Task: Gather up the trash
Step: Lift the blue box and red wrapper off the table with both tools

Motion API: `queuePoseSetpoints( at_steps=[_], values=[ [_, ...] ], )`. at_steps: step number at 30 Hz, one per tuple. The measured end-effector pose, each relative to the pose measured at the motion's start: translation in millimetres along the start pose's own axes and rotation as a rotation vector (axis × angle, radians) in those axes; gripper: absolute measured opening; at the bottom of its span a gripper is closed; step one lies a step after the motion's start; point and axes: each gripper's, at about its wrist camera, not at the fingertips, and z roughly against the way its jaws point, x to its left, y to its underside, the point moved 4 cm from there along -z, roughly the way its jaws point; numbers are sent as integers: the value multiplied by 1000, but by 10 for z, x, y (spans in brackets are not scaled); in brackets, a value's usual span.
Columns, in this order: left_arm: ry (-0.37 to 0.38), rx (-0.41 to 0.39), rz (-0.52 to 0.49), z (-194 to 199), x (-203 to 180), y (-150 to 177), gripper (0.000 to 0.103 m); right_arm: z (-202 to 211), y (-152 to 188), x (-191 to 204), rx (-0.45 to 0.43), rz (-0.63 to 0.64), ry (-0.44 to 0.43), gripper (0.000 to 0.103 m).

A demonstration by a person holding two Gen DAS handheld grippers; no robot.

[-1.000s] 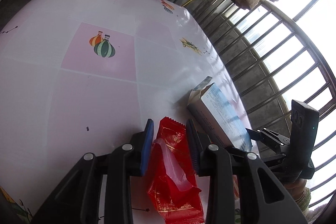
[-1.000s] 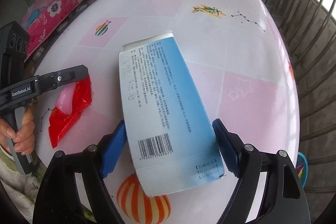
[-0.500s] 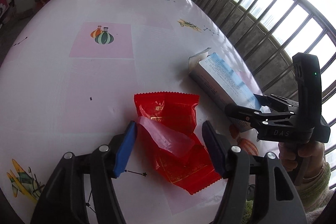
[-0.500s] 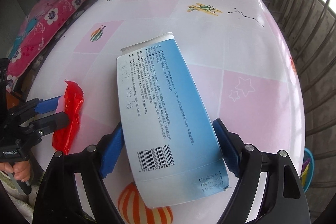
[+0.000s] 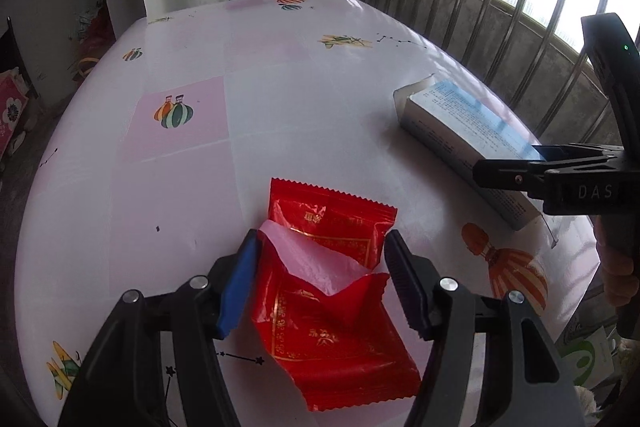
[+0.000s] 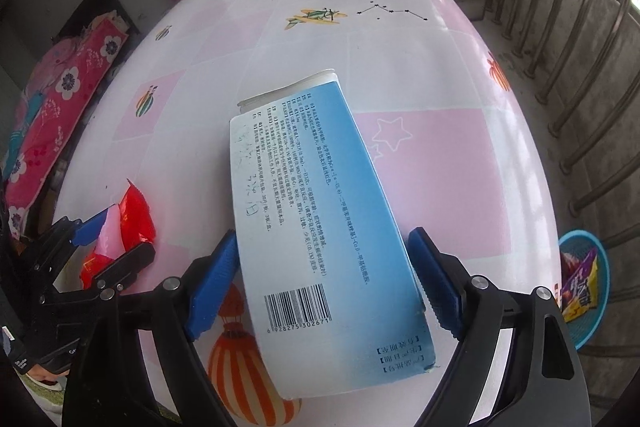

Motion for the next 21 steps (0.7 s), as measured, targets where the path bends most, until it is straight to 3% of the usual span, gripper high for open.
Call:
queuePoseSetpoints(
  at_steps=[10,21],
  values=[
    [-21,0,0,37,-48,13,43,-1,-3,9,-8,0,-18,74],
    [-26,-12,12,112,-42,-8,36,100,-22,-90,-28,-72,-78,74]
  ],
)
